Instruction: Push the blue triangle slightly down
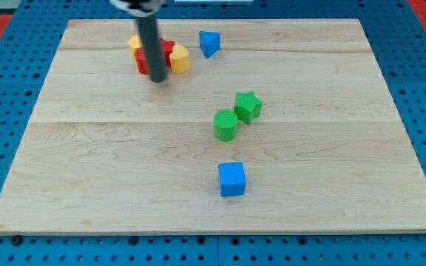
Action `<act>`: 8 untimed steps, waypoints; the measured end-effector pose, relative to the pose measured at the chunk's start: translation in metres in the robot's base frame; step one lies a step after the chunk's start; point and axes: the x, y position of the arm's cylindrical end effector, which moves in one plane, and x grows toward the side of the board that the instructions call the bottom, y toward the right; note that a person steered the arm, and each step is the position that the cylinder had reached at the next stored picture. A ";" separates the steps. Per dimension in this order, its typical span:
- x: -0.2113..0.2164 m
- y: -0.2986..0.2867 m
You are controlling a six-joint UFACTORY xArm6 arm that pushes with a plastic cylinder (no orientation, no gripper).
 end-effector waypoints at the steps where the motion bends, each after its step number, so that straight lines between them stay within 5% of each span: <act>1: 0.000 0.023; 7: 0.000 0.226; 8: -0.025 0.267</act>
